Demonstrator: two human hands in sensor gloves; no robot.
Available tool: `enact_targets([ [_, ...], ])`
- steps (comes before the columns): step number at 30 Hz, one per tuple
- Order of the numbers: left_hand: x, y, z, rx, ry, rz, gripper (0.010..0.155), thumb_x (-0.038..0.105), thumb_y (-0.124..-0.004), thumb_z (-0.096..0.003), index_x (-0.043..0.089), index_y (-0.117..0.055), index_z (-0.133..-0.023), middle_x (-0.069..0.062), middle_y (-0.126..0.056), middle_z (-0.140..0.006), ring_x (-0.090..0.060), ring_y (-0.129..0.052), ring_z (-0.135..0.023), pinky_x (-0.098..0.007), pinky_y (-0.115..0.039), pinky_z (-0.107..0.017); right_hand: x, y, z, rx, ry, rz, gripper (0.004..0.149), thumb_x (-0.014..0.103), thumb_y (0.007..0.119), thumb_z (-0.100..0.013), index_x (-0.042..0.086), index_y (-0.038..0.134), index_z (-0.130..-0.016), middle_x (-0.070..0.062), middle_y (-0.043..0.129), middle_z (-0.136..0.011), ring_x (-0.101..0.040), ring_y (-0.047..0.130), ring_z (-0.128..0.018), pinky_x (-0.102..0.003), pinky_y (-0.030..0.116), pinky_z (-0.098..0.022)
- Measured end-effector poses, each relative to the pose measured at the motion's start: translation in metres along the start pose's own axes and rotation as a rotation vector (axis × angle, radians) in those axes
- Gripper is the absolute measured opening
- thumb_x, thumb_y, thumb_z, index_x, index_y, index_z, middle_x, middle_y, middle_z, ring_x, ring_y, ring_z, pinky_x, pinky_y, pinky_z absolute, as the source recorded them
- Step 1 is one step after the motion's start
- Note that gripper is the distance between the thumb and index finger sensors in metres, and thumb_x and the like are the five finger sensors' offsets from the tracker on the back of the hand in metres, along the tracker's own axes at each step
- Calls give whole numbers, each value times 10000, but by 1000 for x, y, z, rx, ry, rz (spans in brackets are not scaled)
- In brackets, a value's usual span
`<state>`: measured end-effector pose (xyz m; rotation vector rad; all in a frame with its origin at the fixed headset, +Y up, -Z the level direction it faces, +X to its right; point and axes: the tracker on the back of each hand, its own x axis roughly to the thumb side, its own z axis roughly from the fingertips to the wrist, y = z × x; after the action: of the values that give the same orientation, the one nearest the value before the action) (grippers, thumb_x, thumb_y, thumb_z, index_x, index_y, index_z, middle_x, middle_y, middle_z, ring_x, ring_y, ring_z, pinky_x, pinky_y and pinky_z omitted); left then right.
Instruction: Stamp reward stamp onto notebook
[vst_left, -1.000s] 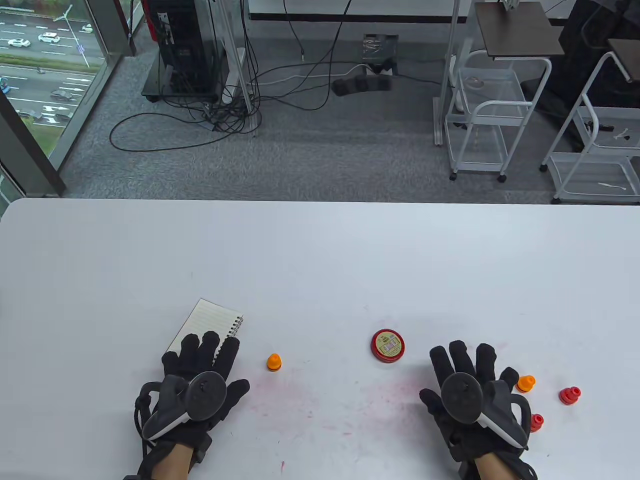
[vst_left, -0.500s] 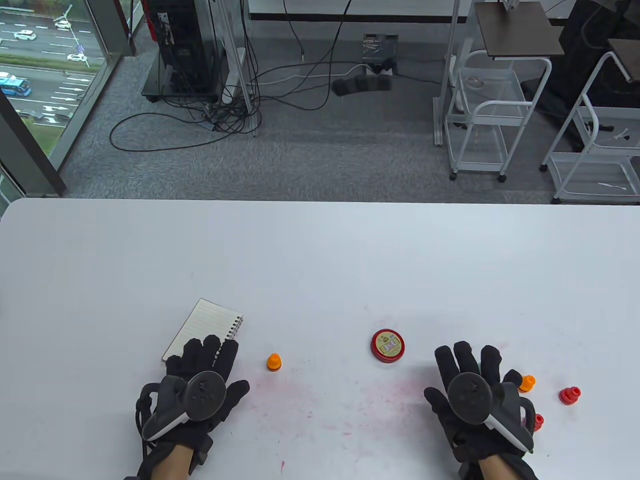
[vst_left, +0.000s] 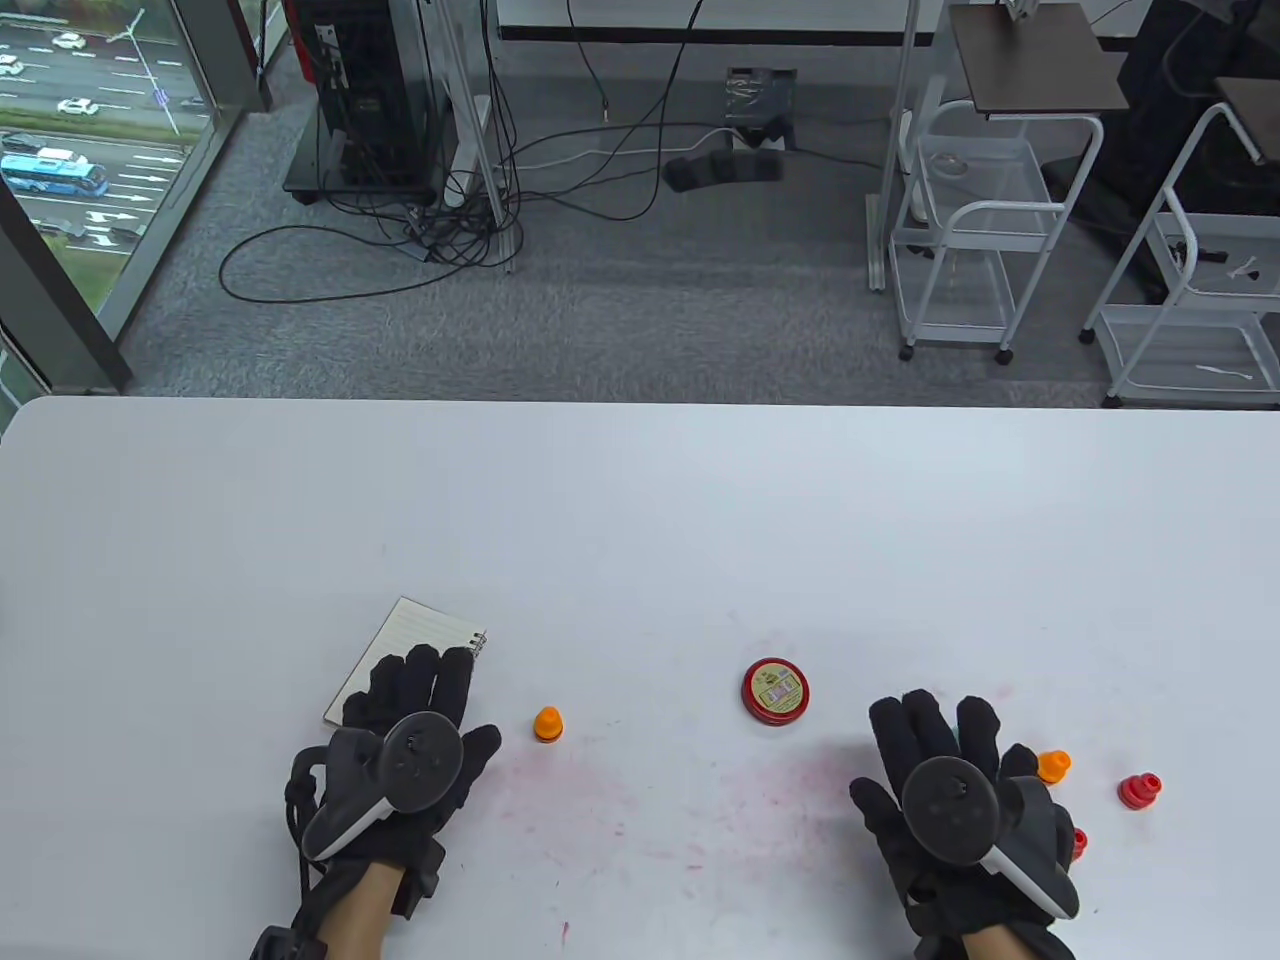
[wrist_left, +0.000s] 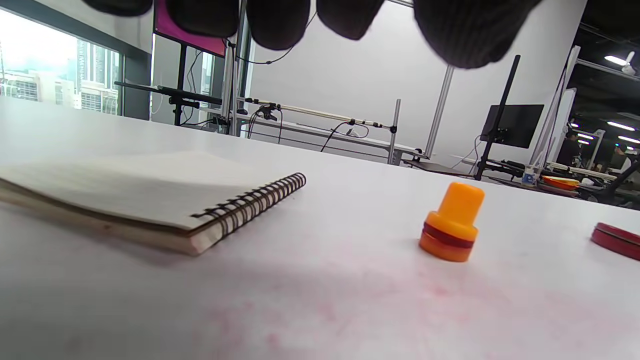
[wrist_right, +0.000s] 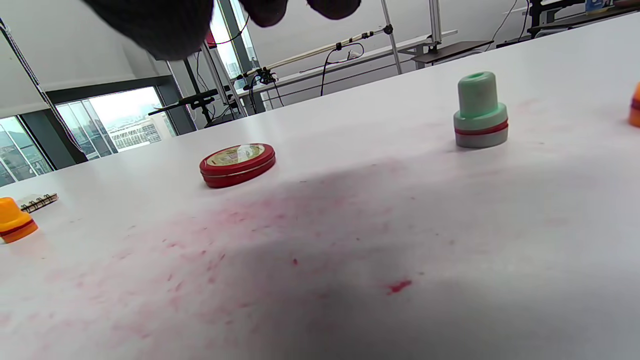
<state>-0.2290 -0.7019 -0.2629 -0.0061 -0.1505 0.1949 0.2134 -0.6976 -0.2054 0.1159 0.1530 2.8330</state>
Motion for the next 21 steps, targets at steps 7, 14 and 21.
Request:
enact_targets([
  [7,-6,-13,-39,-184,132,-131,882,593,-661,-523,149,-323,-1206,-240,-383,-1234,-593,-449,-1073,-753,-500,-718,0,-1,-1,17,-2,-14,693,464,654,-528,199,390,-1112,-147,332,-1206,-619,168,-1008,-874,248,-597],
  [14,-12,-39,-60,-333,219,-264,862,588,-670,-520,87,-430,-1179,-277,-510,-1161,-536,-621,-999,-687,-574,-715,0,2,-3,24,-1,-4,694,462,650,-531,205,374,-1114,-156,265,-1205,-618,173,-1009,-873,255,-599],
  [21,-16,-44,-66,-288,221,-283,810,532,-715,-506,37,-557,-1126,-300,-614,-1077,-536,-752,-855,-572,-765,-638,-2,4,-3,34,19,-1,691,458,652,-530,199,384,-1112,-158,274,-1204,-615,189,-1012,-872,261,-602],
])
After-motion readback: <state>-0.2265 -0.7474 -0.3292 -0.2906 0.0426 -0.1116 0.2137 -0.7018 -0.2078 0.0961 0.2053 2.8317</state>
